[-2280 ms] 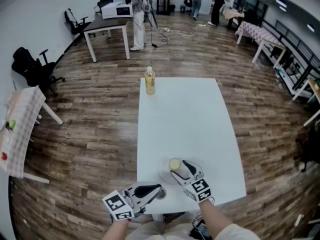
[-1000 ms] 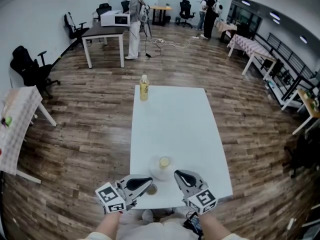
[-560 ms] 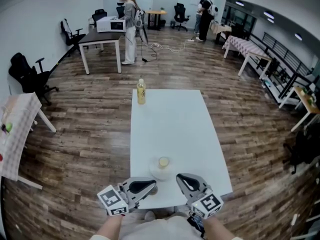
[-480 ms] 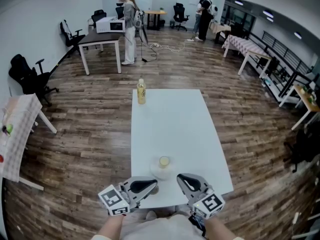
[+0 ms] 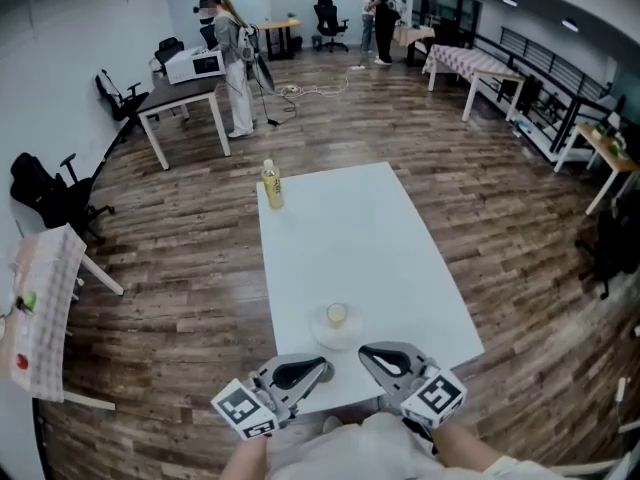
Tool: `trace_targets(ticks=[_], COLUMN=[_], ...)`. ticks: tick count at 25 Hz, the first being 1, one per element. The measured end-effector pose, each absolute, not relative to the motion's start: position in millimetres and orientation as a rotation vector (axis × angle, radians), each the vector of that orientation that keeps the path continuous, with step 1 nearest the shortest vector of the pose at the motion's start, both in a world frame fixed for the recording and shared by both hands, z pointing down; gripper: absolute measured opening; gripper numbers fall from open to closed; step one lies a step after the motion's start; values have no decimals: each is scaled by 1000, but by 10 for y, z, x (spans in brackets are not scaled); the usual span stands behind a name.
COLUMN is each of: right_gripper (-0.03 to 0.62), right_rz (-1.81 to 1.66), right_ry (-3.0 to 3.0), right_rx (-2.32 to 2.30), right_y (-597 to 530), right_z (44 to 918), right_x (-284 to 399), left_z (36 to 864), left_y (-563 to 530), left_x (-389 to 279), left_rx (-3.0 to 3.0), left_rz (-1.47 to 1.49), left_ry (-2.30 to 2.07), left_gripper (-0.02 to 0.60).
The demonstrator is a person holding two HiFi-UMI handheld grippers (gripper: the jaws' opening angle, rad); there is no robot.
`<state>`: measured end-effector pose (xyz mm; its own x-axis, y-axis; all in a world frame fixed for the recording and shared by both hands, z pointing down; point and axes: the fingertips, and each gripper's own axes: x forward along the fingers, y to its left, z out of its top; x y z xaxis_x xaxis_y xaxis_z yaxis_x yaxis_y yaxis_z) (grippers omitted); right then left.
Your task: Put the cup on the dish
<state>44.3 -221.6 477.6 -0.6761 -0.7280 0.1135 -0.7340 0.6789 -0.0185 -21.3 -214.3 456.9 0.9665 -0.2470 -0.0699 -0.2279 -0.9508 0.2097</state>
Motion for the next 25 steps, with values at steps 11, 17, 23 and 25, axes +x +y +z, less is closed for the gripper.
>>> trace_targets(ticks=[11,17,23,25], right_gripper=[32,31,29,29], right_rz=[68,64,61,62], right_ry=[-2790,-2775,-2767,-2767], right_rx=[1235,1242,1242,1235], right_y=[-2199,-2182,-2202,-2207], right_z=[4661,4700,4684,4679], right_x=[473,474,483,483], left_z=[4561,4608,4584,4575], left_y=[-2084,-2060,-2087,-2093], left_x=[-115,-91,-100,-106], left_rx=[2939,2937,2936,2936], left_rz=[-110,-117,-120,-124], left_ry=[-311,-306,-316,-321], left_gripper=[0,0,0,0])
